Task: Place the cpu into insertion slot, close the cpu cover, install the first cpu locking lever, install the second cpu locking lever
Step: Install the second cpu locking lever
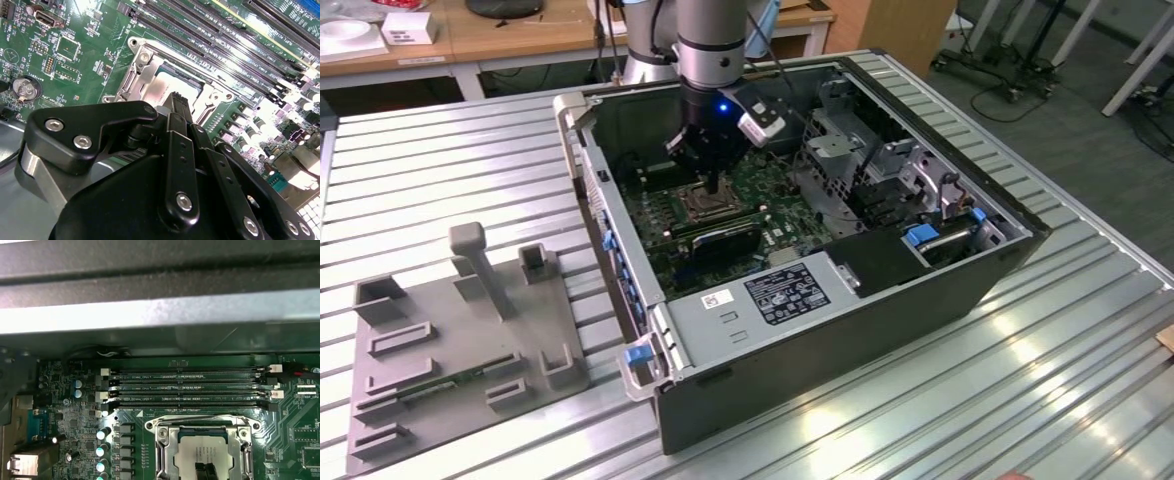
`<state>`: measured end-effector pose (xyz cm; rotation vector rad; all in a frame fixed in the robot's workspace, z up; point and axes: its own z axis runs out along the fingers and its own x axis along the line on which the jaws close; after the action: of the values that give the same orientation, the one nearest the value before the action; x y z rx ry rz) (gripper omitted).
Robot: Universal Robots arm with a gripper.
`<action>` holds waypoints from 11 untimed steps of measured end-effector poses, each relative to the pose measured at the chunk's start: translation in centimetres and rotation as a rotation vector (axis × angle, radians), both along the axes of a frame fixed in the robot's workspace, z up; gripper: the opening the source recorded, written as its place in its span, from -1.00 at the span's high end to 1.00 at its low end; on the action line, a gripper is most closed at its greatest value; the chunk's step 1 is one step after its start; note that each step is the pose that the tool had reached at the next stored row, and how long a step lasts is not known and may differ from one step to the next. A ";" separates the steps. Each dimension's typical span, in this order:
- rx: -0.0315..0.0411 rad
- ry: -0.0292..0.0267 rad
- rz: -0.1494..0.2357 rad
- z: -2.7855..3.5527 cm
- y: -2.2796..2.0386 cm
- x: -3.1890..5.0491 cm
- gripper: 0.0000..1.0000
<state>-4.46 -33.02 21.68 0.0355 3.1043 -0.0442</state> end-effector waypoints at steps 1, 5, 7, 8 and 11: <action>0.0000 0.0001 0.000 0.04 0.00 0.00 0.79; 0.0000 0.0002 0.000 0.22 0.00 0.00 0.79; 0.0000 0.0002 0.000 0.40 0.00 0.00 0.79; 0.0000 0.0004 0.000 0.48 0.00 0.00 0.79; 0.0000 0.0006 0.000 0.56 0.00 0.00 0.79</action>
<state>-4.46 -33.03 22.24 0.0354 3.1049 -0.0442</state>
